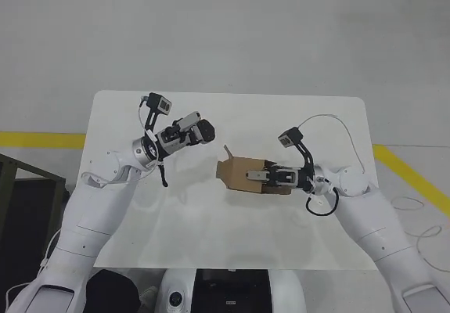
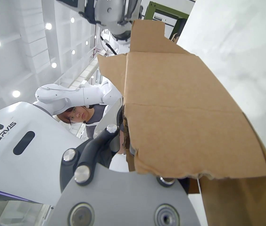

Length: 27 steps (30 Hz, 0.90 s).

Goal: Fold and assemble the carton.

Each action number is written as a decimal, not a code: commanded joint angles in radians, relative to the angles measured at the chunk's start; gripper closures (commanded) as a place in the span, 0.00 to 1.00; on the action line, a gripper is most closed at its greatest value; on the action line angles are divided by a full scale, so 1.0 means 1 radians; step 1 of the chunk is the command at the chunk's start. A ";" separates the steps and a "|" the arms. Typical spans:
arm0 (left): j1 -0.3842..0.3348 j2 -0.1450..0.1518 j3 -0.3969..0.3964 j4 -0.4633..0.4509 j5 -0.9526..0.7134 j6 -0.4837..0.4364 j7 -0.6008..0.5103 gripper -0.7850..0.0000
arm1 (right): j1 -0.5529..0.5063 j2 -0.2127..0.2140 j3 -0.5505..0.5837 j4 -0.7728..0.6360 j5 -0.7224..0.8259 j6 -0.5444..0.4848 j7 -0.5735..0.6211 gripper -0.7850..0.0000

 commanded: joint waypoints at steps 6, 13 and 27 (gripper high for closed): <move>-0.039 -0.010 0.047 0.041 0.038 -0.002 0.018 0.00 | -0.004 -0.003 -0.025 -0.025 -0.003 0.016 0.016 1.00; -0.069 -0.020 0.105 0.075 0.046 0.020 -0.013 0.00 | 0.002 -0.005 -0.045 -0.043 -0.004 0.027 0.027 1.00; -0.046 -0.016 0.101 0.056 0.026 0.053 -0.085 0.00 | 0.016 0.001 -0.003 0.021 0.018 -0.011 -0.011 1.00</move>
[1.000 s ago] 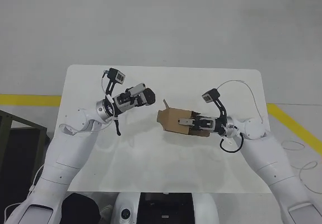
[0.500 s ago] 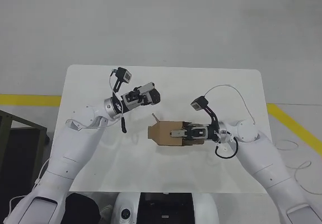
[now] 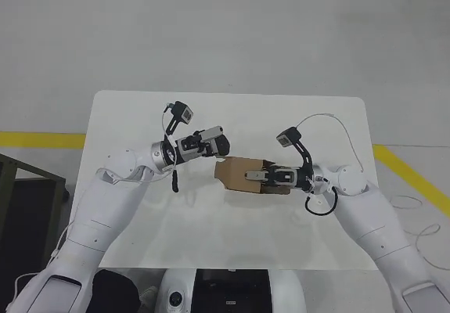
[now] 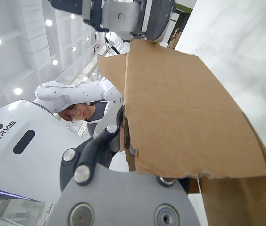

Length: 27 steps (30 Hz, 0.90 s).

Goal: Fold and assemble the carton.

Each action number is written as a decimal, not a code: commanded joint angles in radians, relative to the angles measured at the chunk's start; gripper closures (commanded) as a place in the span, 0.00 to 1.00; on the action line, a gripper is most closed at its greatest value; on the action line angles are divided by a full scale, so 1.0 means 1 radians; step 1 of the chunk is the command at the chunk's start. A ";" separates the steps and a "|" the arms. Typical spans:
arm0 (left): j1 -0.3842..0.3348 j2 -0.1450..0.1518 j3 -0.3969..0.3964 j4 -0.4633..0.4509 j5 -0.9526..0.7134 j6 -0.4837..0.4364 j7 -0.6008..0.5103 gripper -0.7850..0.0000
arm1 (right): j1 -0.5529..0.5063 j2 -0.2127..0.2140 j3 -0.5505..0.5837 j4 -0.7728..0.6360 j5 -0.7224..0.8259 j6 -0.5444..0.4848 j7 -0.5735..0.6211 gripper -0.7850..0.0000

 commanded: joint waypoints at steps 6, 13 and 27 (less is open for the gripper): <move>0.022 0.004 -0.011 -0.030 0.001 0.010 -0.010 0.00 | 0.000 0.000 0.010 0.009 0.003 -0.007 -0.008 1.00; 0.038 0.006 -0.014 -0.054 0.012 0.013 -0.011 0.00 | 0.001 -0.004 0.013 0.017 0.000 -0.007 -0.031 1.00; 0.049 0.007 -0.004 -0.083 0.031 0.020 -0.013 0.00 | -0.004 -0.008 0.023 0.017 -0.002 -0.003 -0.056 1.00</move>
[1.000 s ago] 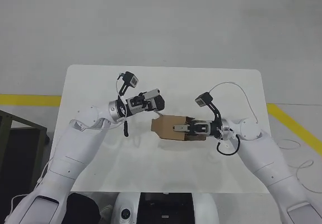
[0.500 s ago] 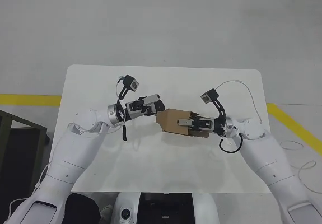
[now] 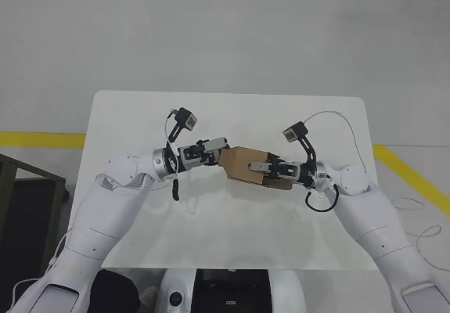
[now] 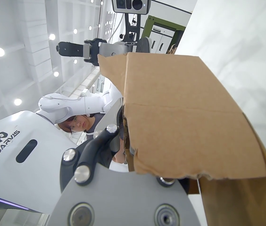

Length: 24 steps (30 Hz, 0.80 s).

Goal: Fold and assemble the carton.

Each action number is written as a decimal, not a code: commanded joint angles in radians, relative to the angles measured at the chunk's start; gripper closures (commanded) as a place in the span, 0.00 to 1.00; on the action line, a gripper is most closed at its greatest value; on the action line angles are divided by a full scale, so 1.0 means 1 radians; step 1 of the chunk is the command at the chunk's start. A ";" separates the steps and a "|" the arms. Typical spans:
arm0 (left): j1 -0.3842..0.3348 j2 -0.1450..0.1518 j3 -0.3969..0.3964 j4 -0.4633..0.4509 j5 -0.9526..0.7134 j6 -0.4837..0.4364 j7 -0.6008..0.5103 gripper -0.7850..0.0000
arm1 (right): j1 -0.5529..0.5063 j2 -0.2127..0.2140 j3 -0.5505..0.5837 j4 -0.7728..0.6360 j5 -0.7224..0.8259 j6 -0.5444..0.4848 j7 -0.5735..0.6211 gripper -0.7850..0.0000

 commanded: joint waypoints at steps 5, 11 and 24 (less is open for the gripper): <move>-0.003 -0.001 0.005 -0.001 -0.001 0.000 -0.003 0.00 | 0.001 -0.002 0.000 -0.001 0.001 0.002 0.005 1.00; -0.010 -0.002 0.009 0.000 -0.001 -0.001 -0.002 0.00 | 0.005 -0.005 -0.002 0.000 0.000 0.006 0.011 1.00; -0.027 -0.005 0.020 0.012 -0.008 -0.007 -0.007 0.00 | 0.017 -0.013 -0.007 0.007 0.000 0.013 0.022 1.00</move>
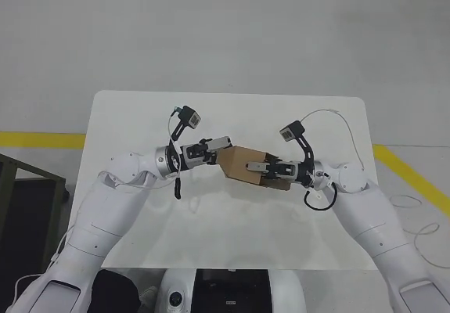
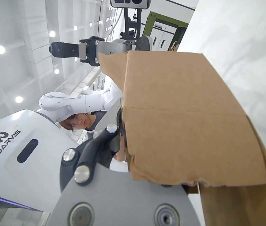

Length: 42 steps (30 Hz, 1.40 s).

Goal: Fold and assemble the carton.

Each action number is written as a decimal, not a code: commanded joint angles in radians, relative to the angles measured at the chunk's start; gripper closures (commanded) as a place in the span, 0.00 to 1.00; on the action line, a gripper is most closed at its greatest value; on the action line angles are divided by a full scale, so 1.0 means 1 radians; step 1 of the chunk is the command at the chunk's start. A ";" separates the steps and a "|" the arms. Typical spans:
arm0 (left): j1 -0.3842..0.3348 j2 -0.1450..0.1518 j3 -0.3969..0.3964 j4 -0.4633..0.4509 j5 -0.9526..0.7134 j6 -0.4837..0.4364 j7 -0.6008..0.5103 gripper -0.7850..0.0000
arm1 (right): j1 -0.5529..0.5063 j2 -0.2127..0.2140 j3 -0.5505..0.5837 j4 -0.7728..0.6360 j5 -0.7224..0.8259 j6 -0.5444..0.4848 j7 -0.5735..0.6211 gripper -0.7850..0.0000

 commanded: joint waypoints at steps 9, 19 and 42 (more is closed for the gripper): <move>-0.002 0.000 -0.001 -0.001 -0.001 -0.003 0.000 0.00 | 0.001 -0.004 0.002 0.007 0.003 -0.003 0.004 1.00; 0.014 0.011 -0.064 0.015 0.012 -0.006 0.021 0.00 | -0.010 0.002 0.032 0.017 0.010 -0.006 0.012 1.00; 0.002 0.055 -0.089 -0.166 0.505 0.051 -0.057 0.00 | -0.036 0.012 0.058 -0.005 -0.076 0.075 -0.041 1.00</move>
